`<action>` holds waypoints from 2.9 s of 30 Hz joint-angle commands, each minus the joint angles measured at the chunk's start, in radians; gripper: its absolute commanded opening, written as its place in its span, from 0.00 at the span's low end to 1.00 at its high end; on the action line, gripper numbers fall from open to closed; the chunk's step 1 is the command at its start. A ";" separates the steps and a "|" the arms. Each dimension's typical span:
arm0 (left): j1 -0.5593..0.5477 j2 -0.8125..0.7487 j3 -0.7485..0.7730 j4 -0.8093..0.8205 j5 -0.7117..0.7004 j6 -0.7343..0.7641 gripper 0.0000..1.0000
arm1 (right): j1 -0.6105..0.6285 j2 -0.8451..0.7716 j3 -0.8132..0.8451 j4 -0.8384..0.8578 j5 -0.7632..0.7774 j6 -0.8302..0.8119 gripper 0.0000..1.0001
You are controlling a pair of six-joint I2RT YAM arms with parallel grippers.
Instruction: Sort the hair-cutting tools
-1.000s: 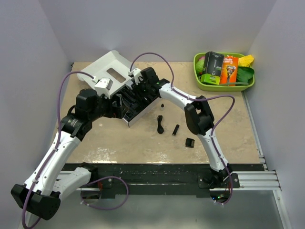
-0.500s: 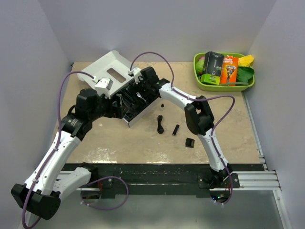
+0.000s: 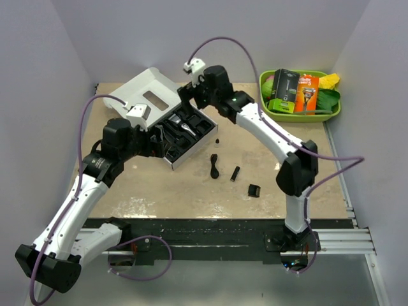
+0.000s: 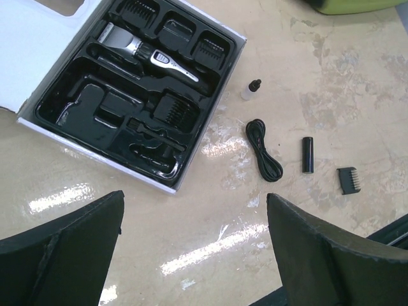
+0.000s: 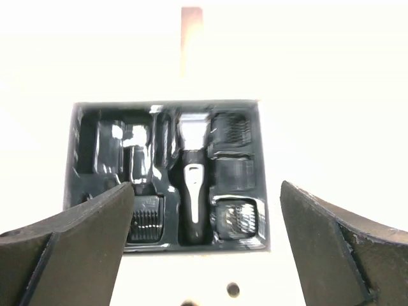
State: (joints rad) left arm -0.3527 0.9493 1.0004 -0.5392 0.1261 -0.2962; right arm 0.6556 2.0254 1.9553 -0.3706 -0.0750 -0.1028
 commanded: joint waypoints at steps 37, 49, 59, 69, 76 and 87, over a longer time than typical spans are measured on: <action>0.008 -0.007 -0.048 0.076 -0.063 -0.100 0.95 | 0.052 -0.286 -0.783 0.062 0.187 0.604 0.59; 0.008 -0.006 -0.072 0.067 -0.092 -0.123 0.94 | 0.084 -0.172 -0.786 0.076 0.254 0.644 0.45; 0.008 -0.023 -0.080 0.044 -0.125 -0.132 0.94 | 0.105 -0.145 -0.748 0.033 0.303 0.655 0.00; 0.008 -0.099 -0.048 -0.011 -0.184 -0.164 0.94 | 0.176 -0.180 -0.443 -0.100 0.314 0.653 0.00; 0.008 -0.144 -0.045 -0.041 -0.184 -0.202 0.94 | 0.177 -0.059 -0.257 0.031 0.210 0.779 0.00; 0.008 -0.188 -0.042 -0.050 -0.184 -0.215 0.94 | 0.206 0.162 -0.090 0.315 0.126 0.954 0.00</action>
State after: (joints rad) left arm -0.3527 0.7692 0.9276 -0.5861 -0.0536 -0.4965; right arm 0.8413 2.1555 1.7752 -0.2031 0.0788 0.7647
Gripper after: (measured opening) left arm 0.940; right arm 0.059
